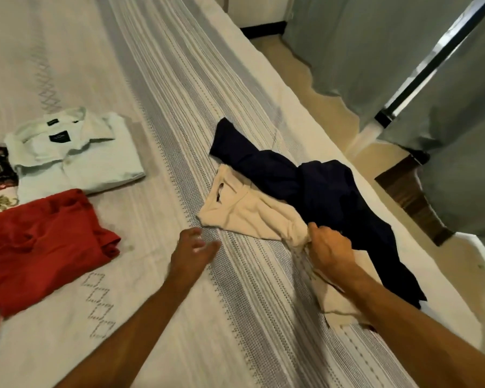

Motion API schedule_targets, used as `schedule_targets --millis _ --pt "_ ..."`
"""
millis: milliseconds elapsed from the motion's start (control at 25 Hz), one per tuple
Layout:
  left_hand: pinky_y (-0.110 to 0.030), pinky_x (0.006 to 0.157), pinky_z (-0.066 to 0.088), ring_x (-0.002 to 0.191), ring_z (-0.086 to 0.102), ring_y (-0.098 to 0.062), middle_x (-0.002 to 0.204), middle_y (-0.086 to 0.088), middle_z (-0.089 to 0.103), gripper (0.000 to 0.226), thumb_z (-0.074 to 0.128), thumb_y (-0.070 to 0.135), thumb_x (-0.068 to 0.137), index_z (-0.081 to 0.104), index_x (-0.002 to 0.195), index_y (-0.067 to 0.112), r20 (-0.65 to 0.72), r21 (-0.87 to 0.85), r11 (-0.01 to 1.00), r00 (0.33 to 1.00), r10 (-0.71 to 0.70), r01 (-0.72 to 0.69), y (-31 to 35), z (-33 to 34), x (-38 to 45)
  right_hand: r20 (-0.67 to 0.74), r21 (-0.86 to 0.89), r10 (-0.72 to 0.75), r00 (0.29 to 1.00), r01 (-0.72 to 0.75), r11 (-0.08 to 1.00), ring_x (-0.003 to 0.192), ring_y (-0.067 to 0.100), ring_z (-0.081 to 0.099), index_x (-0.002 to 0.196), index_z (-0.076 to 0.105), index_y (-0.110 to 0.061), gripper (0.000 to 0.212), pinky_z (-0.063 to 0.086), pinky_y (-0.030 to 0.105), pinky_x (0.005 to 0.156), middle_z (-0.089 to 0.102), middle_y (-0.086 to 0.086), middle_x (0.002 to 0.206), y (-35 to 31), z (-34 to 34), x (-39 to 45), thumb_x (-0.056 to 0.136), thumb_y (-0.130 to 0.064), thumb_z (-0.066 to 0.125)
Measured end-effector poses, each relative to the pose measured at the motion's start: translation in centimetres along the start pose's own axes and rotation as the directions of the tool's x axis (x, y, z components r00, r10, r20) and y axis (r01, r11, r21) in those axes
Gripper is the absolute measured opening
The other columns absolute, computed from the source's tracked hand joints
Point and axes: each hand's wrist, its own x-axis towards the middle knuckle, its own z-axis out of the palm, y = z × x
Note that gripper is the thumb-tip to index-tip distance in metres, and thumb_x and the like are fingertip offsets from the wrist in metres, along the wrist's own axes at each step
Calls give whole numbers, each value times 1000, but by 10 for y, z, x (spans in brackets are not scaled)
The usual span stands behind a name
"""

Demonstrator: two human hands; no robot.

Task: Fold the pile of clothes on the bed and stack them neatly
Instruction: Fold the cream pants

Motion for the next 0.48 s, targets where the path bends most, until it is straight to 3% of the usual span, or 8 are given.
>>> schedule_targets --millis 120,200,280,360,440,480 --pt "-41 102 54 117 62 -22 138 0 55 102 93 51 70 33 151 35 -161 -115 992 986 31 -50 26 40 44 2 88 -248 969 247 965 99 35 66 131 46 -19 33 37 38 66 65 6 115 10 0 -18 102 -35 52" --pt "-45 102 54 118 60 -26 145 -3 50 112 92 60 61 31 151 35 -267 -121 993 963 -43 10 40 50 66 22 135 -410 912 404 905 99 34 65 132 47 -21 34 40 40 70 64 6 115 7 3 -51 103 -39 49" --pt "-41 93 57 111 64 -28 135 -9 60 79 91 47 72 51 136 23 -205 9 998 977 -63 66 48 51 70 112 193 -523 845 498 846 99 33 65 126 51 -21 29 43 40 76 66 6 114 1 21 -84 102 -38 48" --pt "-33 72 58 94 68 -25 114 -10 70 38 83 35 88 65 113 13 -39 128 991 999 -36 41 40 56 55 241 210 -590 770 553 807 91 31 67 116 59 -20 27 41 38 69 69 6 106 -11 39 -111 93 -35 58" --pt "-31 60 56 79 68 -21 96 -5 74 23 75 41 94 69 99 19 69 146 989 997 19 -29 19 52 22 345 172 -587 732 566 806 70 22 68 94 66 -25 32 40 32 53 69 -2 85 -21 52 -131 69 -42 74" --pt "-33 60 55 71 66 -19 90 -1 74 20 72 46 95 69 95 26 68 157 985 996 60 -70 4 44 6 339 141 -562 754 550 823 68 21 68 93 66 -26 33 44 32 51 68 -2 83 -26 59 -137 66 -43 74"
